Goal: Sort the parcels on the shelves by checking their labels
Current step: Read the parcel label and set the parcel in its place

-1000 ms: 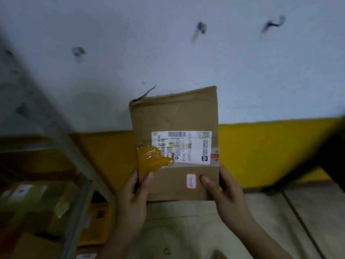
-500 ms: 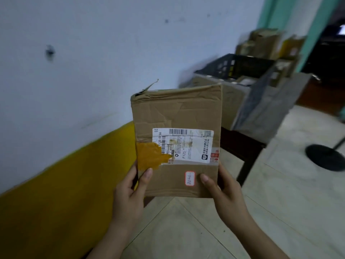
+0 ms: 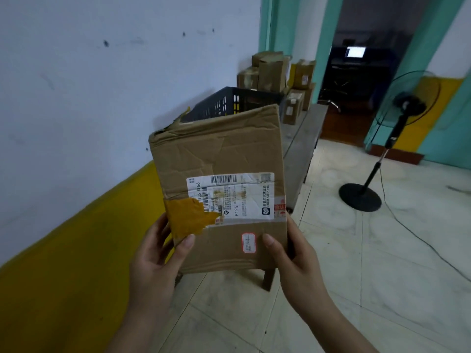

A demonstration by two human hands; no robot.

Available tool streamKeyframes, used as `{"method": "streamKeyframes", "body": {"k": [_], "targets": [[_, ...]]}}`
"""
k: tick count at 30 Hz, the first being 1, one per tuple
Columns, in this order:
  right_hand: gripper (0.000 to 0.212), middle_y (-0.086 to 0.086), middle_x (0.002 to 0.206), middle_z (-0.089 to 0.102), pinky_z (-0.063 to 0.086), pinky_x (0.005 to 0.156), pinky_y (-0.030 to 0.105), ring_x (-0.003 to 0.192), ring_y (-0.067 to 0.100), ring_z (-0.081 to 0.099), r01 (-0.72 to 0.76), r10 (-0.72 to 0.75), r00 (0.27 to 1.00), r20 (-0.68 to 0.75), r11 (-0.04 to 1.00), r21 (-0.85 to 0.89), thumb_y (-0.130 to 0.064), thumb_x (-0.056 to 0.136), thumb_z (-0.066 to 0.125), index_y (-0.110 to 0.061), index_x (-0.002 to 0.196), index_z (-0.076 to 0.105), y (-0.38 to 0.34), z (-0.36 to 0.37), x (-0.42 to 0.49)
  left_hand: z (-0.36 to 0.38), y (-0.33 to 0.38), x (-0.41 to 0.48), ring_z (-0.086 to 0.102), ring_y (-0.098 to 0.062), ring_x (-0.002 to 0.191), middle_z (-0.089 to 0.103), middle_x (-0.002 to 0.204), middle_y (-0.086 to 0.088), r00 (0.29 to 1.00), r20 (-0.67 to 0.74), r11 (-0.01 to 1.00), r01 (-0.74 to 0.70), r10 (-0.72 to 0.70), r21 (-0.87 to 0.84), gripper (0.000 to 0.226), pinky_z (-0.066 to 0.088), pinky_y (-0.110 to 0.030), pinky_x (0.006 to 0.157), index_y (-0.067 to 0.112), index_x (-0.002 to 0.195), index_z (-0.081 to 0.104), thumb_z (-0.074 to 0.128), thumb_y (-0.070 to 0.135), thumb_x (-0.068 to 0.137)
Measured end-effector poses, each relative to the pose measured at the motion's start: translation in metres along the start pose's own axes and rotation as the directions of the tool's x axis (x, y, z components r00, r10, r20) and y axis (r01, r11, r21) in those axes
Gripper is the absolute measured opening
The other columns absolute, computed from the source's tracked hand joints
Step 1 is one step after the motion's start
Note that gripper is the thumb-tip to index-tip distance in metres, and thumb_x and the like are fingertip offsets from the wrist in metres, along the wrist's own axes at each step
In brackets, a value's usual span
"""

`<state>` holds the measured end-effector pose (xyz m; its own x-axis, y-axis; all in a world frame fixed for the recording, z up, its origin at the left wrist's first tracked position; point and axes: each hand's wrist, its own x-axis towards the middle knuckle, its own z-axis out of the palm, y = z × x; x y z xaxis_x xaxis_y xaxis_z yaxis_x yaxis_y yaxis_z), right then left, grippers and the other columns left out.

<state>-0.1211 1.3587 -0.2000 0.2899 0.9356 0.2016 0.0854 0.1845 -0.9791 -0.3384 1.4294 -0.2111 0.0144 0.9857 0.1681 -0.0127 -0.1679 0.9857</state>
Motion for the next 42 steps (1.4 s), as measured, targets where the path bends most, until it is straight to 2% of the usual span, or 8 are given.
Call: {"method": "streamKeyframes", "body": {"k": [9,17,23,26,30,33,38,42], "targets": [[0.050,-0.015,0.127,0.068,0.055,0.100,0.041,0.121,0.009,0.063,0.026,-0.026,1.000,-0.010,0.999,-0.039,-0.031,0.096,0.054,-0.031,0.146,0.048,0.005,0.049,0.142,-0.007,-0.001,0.148,0.067,-0.015,0.118,0.068,0.130,0.012,0.996,0.010,0.996,-0.085,0.085,-0.001,0.072,0.059,-0.050,0.092,0.042,0.138,0.055,0.074,0.061,0.072],[0.035,-0.011,0.116,0.072,0.059,0.088,0.028,0.108,0.007,0.069,0.159,-0.162,0.980,-0.114,0.987,-0.031,-0.033,0.099,0.052,-0.027,0.132,0.059,-0.016,0.045,0.285,0.025,0.029,0.271,0.058,0.004,0.125,0.065,0.130,0.027,0.956,0.106,0.962,-0.272,0.274,-0.032,0.051,0.053,-0.016,0.089,0.044,0.134,0.055,0.057,0.055,0.084],[0.036,-0.003,0.117,0.069,0.057,0.075,0.018,0.104,0.007,0.069,0.273,-0.285,0.948,-0.140,0.957,-0.096,-0.025,0.105,0.048,-0.017,0.139,0.056,-0.026,-0.010,0.408,0.092,0.043,0.354,0.057,0.003,0.127,0.066,0.132,0.023,0.906,0.335,0.959,-0.283,0.260,0.021,0.043,0.047,-0.012,0.100,0.034,0.141,0.054,0.059,0.038,0.099],[0.030,-0.010,0.112,0.071,0.057,0.081,0.020,0.102,0.002,0.069,0.289,-0.310,0.942,-0.132,0.944,-0.158,-0.027,0.105,0.051,-0.022,0.132,0.062,-0.024,-0.047,0.481,0.131,0.046,0.399,0.061,0.001,0.123,0.069,0.130,0.017,0.944,0.272,0.971,-0.218,0.185,0.098,0.046,0.048,-0.024,0.108,0.025,0.140,0.059,0.059,0.037,0.096],[0.023,-0.012,0.105,0.075,0.058,0.093,0.044,0.099,0.007,0.071,0.167,-0.164,0.986,0.039,0.923,-0.347,-0.040,0.102,0.053,-0.036,0.116,0.070,0.002,-0.084,0.568,0.164,0.022,0.433,0.068,0.000,0.110,0.072,0.119,0.019,0.990,0.139,0.958,-0.072,0.034,0.279,0.034,0.052,-0.036,0.104,0.030,0.131,0.066,0.058,0.041,0.100],[0.024,-0.014,0.097,0.076,0.058,0.088,0.038,0.092,0.002,0.071,0.147,-0.023,0.968,0.251,0.861,-0.488,-0.041,0.101,0.054,-0.034,0.112,0.074,0.036,-0.084,0.606,0.174,-0.002,0.433,0.071,0.000,0.099,0.073,0.105,0.021,0.997,0.060,0.940,0.016,-0.038,0.340,0.024,0.057,-0.029,0.092,0.033,0.120,0.069,0.056,0.037,0.101],[0.029,-0.009,0.096,0.072,0.053,0.086,0.035,0.092,0.010,0.067,0.168,0.145,0.878,0.456,0.799,-0.578,-0.038,0.104,0.049,-0.023,0.106,0.073,0.086,-0.052,0.626,0.176,-0.022,0.428,0.068,-0.005,0.096,0.069,0.107,0.020,0.988,-0.118,0.879,0.142,-0.098,0.456,0.017,0.052,-0.009,0.068,0.033,0.112,0.069,0.057,0.034,0.100],[0.029,0.003,0.114,0.064,0.050,0.086,0.035,0.101,0.020,0.061,0.287,0.385,0.689,0.614,0.632,-0.719,-0.033,0.105,0.047,-0.013,0.121,0.059,0.108,-0.026,0.649,0.186,-0.027,0.428,0.065,-0.002,0.096,0.066,0.106,0.020,0.986,-0.166,0.831,0.119,-0.032,0.544,0.015,0.055,-0.013,0.067,0.032,0.112,0.067,0.058,0.027,0.100]]}}
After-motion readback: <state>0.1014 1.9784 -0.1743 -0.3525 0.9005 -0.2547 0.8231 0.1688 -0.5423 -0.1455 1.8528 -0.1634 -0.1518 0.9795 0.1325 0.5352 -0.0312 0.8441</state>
